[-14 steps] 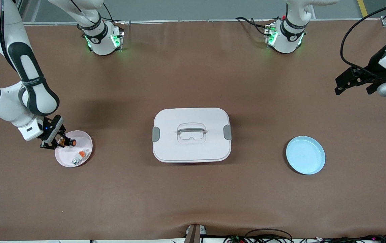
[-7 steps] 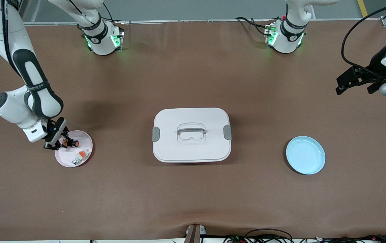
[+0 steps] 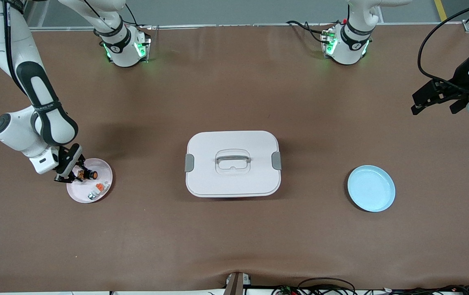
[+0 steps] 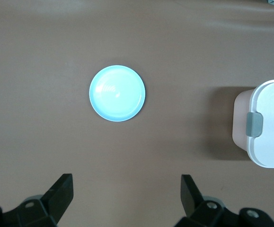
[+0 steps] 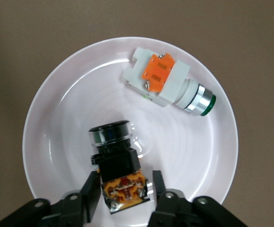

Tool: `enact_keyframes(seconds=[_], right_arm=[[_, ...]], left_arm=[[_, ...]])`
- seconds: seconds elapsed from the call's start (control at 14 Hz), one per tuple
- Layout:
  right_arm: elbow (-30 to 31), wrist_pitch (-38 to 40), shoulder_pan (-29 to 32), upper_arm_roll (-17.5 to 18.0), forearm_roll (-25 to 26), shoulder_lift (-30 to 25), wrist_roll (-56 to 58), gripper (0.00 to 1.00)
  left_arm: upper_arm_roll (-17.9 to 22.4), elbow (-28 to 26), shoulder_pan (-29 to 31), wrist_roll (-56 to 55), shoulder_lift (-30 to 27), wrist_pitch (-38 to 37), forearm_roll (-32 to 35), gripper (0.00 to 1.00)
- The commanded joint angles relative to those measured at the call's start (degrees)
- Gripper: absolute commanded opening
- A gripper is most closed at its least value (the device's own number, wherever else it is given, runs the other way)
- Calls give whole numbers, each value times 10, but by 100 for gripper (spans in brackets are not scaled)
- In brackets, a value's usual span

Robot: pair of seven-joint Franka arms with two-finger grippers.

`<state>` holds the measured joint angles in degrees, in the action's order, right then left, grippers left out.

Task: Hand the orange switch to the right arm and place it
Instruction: 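Open the right gripper to release the switch in the dish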

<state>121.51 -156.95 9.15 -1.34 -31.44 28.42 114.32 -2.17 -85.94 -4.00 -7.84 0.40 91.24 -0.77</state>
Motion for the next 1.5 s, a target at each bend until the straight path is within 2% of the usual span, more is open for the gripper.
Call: enact_keyframes(seconds=[0.0,0.21,0.43,1.0,1.21,1.42], right_arm=[[-13,-7,-1,3,-20,10,21,100],[-20,-1,-4,3,-20,4,7,100],[-43,51,-3,0,-18,1,-35,100],[-38,103,-6,-19,-8,-28,-174,100],[-38,127,-21,-35,42,-37,-277,100],[-44,190,-33,-39,158,-70,-461,100]], left_arm=[[2,6,-1,11,1,3,0,100],[0,6,-2,11,0,3,0,100],[0,6,-5,11,6,3,0,100],[-1,6,-2,10,6,6,0,100],[-1,6,-2,10,7,7,0,100],[-1,6,-3,10,7,13,0,100]])
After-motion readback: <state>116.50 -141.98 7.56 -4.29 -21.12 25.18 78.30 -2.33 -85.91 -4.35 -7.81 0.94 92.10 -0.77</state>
